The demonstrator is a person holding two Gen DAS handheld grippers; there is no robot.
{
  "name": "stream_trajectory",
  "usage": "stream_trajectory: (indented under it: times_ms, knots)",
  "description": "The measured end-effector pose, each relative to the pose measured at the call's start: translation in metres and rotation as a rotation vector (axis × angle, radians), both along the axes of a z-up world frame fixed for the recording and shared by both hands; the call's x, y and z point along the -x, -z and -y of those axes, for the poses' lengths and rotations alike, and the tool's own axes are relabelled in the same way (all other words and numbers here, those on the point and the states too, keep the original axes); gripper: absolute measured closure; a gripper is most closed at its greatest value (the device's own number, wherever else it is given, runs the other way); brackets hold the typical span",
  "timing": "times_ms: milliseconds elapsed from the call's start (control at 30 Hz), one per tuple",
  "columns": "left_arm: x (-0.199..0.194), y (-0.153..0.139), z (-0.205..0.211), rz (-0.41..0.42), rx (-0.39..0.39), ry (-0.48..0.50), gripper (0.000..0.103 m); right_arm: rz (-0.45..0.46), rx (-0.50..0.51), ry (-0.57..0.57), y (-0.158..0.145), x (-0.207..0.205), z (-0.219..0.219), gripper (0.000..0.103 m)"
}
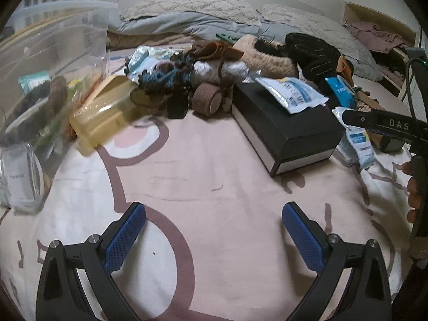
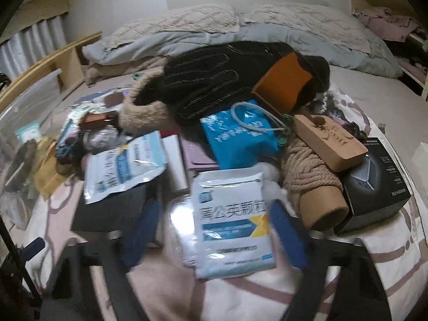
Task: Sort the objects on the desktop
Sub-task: 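Move the right gripper toward the black box in the pile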
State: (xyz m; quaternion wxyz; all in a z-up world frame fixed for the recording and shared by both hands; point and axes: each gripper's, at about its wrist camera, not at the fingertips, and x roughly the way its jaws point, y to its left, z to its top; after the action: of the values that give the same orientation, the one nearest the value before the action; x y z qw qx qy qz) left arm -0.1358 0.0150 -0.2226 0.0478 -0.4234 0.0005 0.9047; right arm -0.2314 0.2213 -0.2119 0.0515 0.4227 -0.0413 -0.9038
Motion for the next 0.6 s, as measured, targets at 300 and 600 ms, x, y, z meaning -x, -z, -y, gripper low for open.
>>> stream_trajectory:
  times_ms: [300,600]
  knots:
    - [0.003,0.012,0.002,0.040,0.009,-0.013,0.000,0.004,-0.019,-0.106,0.008,0.004,0.015,0.055]
    - [0.004,0.015,0.007,0.050,-0.017,-0.012,0.000,0.019,-0.022,-0.220,0.014,-0.001,0.045,0.074]
